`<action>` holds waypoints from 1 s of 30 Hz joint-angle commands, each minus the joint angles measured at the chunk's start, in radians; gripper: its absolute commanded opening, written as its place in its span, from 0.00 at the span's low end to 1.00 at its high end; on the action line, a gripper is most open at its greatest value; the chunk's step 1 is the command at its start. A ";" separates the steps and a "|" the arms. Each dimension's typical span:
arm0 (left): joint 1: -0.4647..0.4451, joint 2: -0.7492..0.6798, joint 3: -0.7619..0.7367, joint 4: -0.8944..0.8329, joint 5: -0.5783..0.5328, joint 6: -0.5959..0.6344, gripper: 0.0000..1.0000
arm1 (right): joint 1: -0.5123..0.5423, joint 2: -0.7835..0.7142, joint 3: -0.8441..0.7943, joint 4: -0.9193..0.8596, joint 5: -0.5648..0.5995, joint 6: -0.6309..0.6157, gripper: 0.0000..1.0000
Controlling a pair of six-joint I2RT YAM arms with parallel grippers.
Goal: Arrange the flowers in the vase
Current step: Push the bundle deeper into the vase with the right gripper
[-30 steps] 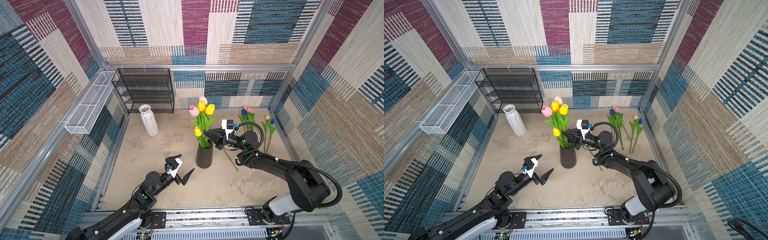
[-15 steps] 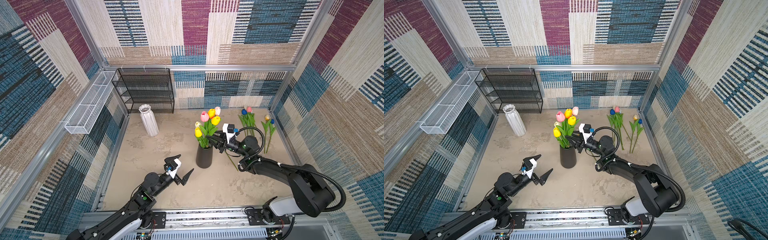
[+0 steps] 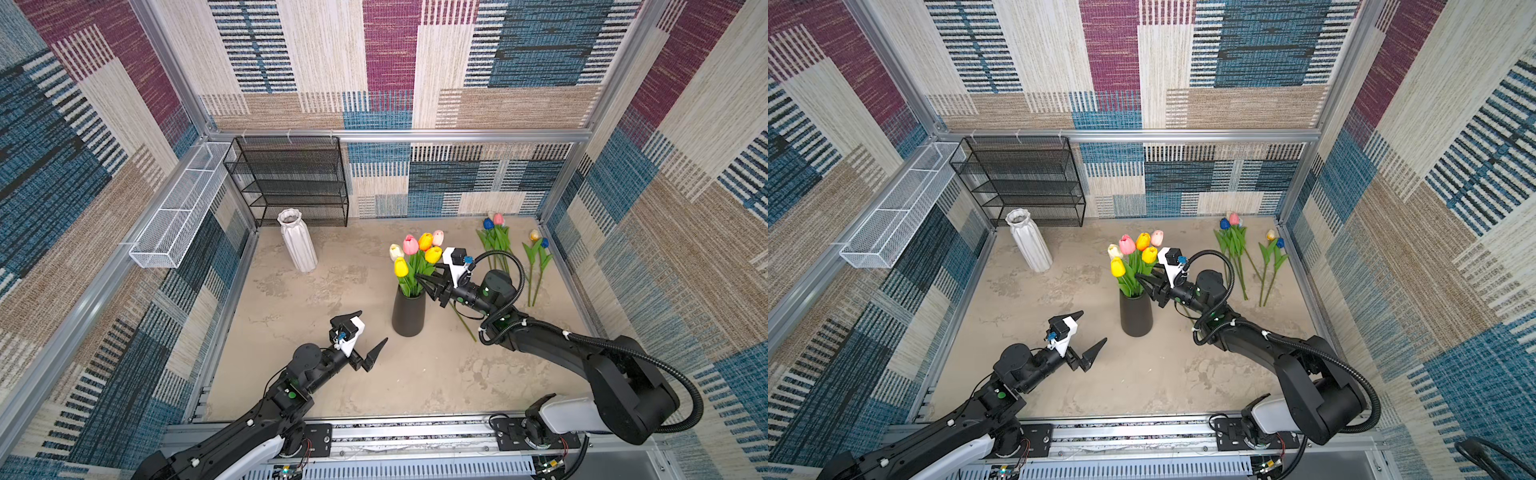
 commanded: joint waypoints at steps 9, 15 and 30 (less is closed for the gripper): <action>0.000 0.022 0.031 0.067 0.028 0.015 1.00 | 0.038 -0.004 0.026 -0.129 0.035 -0.066 0.44; 0.000 0.018 0.034 0.062 0.025 0.019 1.00 | 0.040 -0.096 -0.001 -0.186 0.073 -0.062 0.56; 0.000 -0.024 0.103 -0.035 0.044 0.022 1.00 | 0.038 -0.395 -0.083 -0.377 0.218 -0.049 0.73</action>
